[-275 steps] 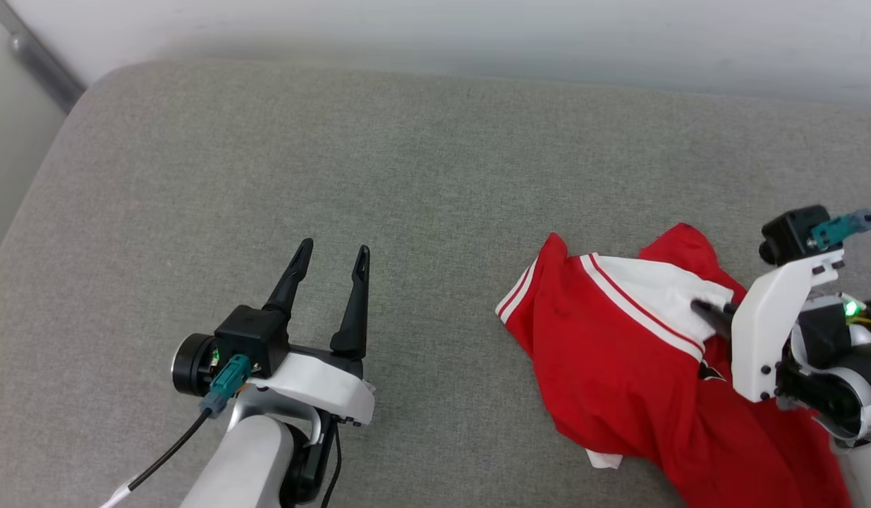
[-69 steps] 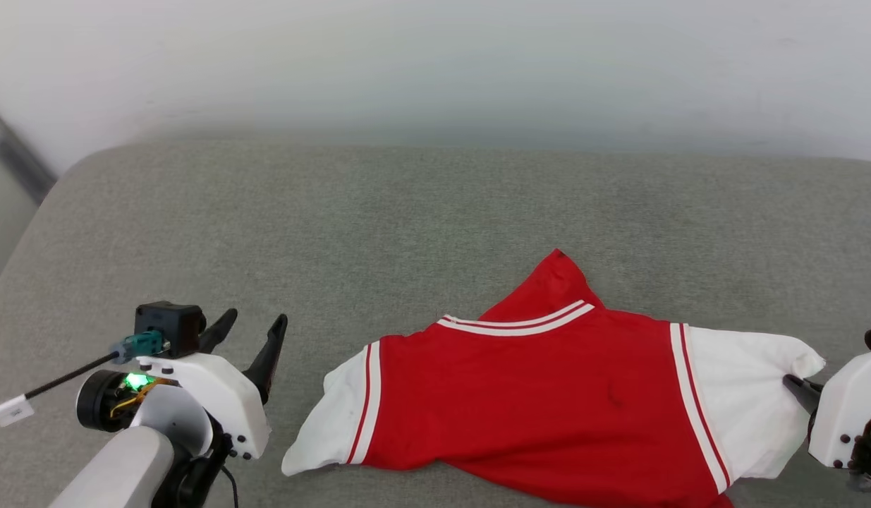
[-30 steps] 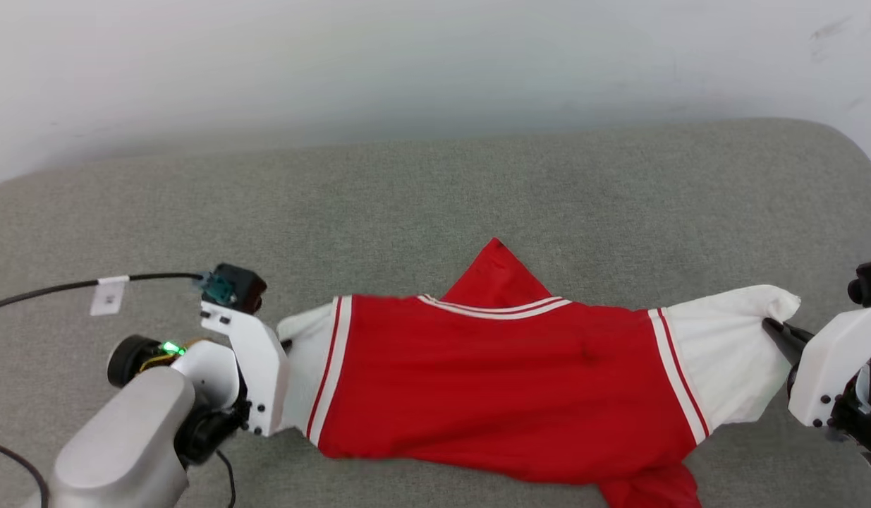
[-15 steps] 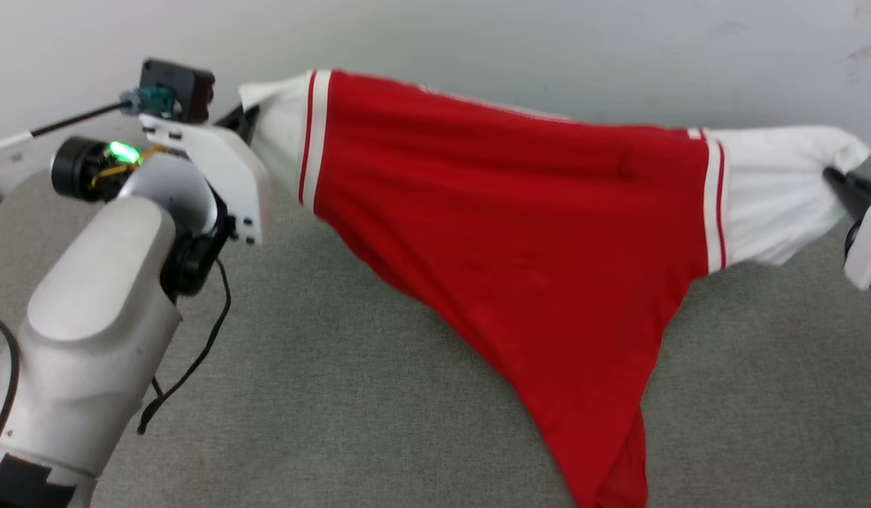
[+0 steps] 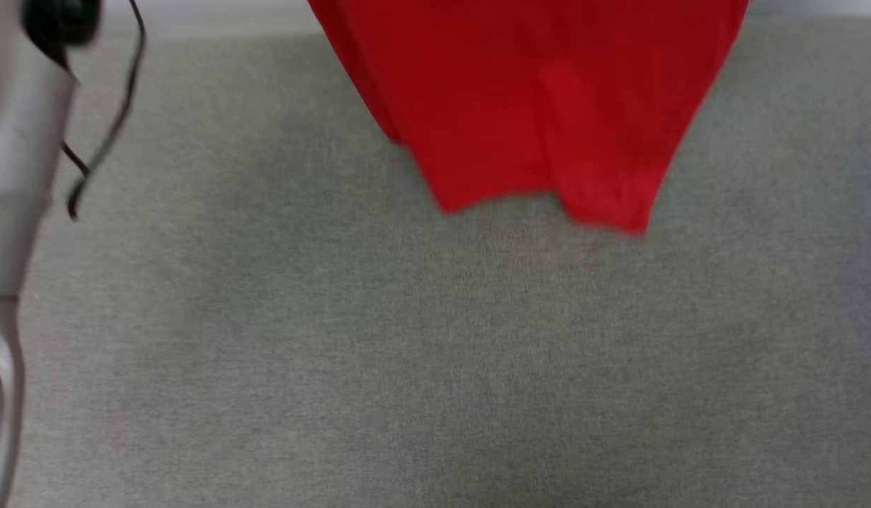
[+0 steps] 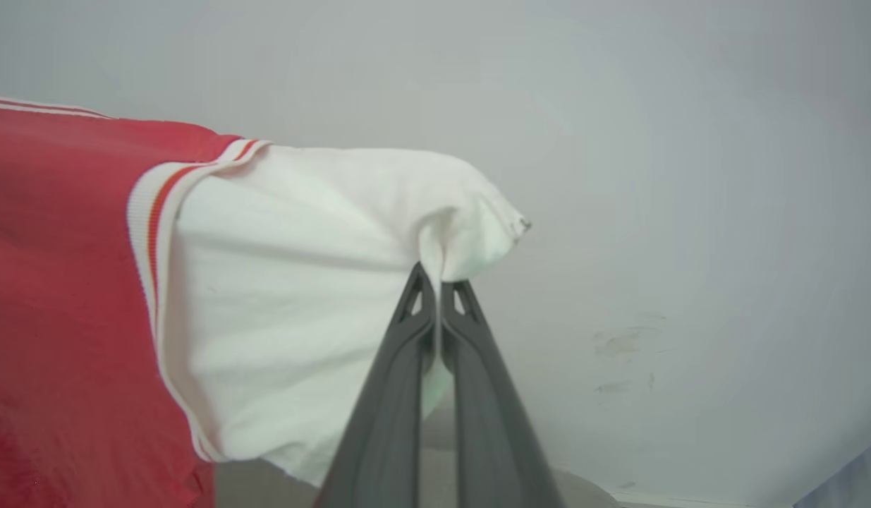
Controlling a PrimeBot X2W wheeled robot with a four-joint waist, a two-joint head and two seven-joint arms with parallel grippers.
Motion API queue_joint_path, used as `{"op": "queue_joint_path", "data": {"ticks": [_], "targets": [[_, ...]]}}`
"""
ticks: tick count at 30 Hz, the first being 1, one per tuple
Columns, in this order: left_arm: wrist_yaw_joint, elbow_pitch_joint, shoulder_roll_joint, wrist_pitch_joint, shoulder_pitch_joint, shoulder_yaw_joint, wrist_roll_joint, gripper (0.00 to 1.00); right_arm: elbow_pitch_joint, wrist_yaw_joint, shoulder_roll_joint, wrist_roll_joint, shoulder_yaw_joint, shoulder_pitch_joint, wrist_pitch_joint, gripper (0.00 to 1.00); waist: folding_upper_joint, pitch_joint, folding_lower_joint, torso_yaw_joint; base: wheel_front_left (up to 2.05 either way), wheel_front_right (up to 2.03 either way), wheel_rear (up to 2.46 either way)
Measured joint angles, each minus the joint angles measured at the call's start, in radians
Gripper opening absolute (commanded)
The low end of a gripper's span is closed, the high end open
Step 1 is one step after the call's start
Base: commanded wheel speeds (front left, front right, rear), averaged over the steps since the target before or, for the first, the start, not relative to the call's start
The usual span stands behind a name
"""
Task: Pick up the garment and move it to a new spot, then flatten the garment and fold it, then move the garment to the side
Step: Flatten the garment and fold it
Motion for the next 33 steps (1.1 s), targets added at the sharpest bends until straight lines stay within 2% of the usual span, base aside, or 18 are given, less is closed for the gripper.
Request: {"op": "queue_joint_path", "data": {"ticks": [7,15,26,33], "targets": [[-0.012,0.049,0.008,-0.094,-0.179,0.036,0.023,0.00,0.055,0.000,-0.017,-0.033,0.035,-0.232,-0.135,0.00,0.0000,0.116,0.0001,-0.020,0.00,0.00,0.00],[-0.025,0.085,0.025,-0.157,-0.311,0.062,0.026,0.00,0.106,0.000,-0.025,0.002,0.112,-0.390,-0.198,0.00,0.0000,0.221,0.0000,-0.050,0.00,0.00,0.00],[-0.067,0.196,-0.025,-0.219,-0.271,0.069,-0.022,0.00,0.174,0.000,-0.040,0.087,0.247,-0.393,-0.234,0.00,0.0000,0.347,0.0001,-0.042,0.00,0.00,0.00],[-0.108,0.268,-0.051,-0.261,-0.185,0.084,-0.059,0.00,0.220,0.000,-0.026,0.150,0.327,-0.325,-0.261,0.00,0.0000,0.351,0.0001,-0.031,0.00,0.00,0.00]]}}
